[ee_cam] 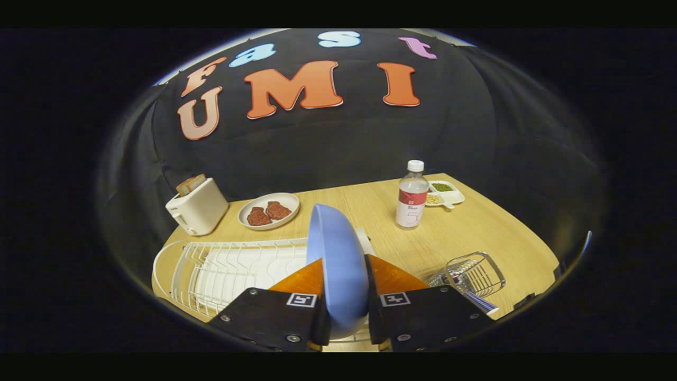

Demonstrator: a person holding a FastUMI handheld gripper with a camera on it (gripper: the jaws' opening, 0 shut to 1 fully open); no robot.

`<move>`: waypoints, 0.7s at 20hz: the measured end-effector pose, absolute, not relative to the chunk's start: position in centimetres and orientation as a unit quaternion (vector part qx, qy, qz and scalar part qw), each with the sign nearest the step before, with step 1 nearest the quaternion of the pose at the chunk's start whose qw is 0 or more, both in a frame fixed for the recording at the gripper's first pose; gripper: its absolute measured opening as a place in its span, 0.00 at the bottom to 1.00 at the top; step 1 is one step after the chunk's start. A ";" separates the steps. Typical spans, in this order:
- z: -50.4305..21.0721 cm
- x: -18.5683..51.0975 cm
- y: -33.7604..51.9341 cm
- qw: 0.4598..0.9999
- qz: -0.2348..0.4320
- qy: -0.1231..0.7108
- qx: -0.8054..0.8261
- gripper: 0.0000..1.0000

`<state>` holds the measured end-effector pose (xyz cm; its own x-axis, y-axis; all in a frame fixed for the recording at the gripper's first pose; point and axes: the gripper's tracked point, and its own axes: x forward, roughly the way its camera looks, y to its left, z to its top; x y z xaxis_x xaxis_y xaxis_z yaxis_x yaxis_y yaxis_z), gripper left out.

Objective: Take the plate from the dish rack, then take the spoon from the basket and place it into the plate.

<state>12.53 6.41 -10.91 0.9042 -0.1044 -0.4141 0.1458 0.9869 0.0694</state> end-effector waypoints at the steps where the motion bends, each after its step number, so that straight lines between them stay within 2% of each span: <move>1: -10.5 12.6 6.4 0.975 -0.068 0.206 0.045 0.28; 10: -6.7 13.1 5.3 0.981 -0.116 0.152 -0.018 0.25; 14: -4.6 12.3 7.0 0.987 -0.092 0.133 0.001 0.25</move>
